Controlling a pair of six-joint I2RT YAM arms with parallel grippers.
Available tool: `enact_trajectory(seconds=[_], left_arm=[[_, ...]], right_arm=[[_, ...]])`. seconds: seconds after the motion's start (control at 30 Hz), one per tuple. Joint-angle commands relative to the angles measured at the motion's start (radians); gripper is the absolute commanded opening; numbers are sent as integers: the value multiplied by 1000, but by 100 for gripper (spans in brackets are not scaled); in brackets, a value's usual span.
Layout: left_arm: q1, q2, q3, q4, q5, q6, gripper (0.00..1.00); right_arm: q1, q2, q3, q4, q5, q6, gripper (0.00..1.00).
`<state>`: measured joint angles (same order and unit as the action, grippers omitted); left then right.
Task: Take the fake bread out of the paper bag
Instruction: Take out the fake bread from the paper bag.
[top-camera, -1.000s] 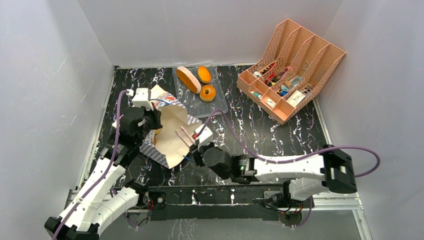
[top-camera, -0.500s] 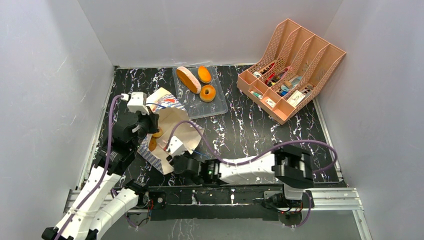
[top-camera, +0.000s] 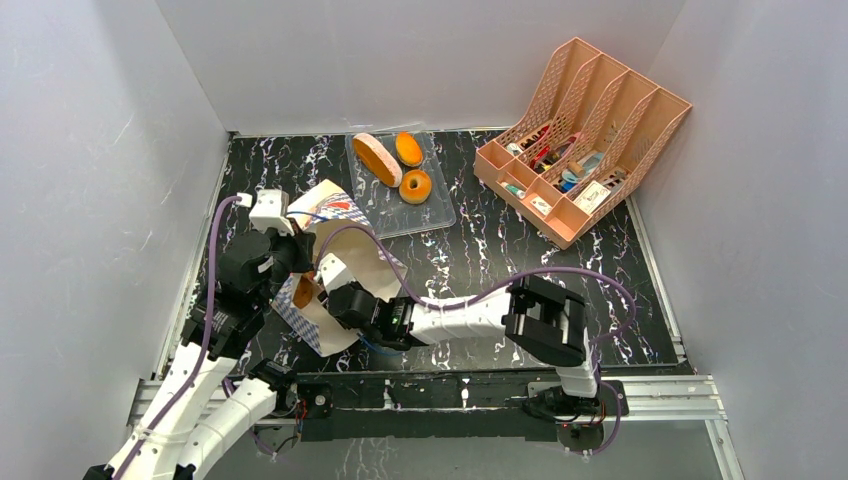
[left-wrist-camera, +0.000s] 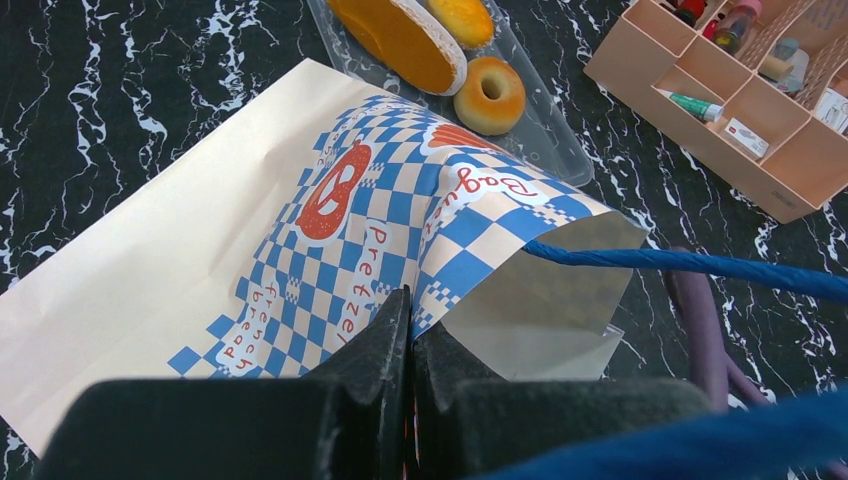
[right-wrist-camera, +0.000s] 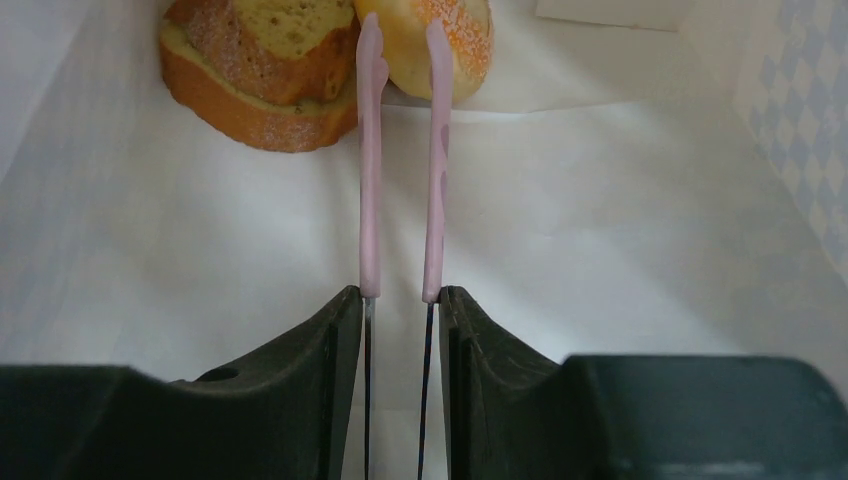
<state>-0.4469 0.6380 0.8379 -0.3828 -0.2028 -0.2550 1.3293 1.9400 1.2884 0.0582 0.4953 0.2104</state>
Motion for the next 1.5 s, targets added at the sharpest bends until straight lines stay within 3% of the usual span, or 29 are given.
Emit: enact_trajectory(seconds=[0.0, 1.47], left_arm=[[4, -6, 38, -6, 20, -7, 0], [4, -11, 46, 1, 43, 17, 0]], right_arm=[[-12, 23, 81, 5, -26, -44, 31], [-26, 152, 179, -49, 64, -177, 40]])
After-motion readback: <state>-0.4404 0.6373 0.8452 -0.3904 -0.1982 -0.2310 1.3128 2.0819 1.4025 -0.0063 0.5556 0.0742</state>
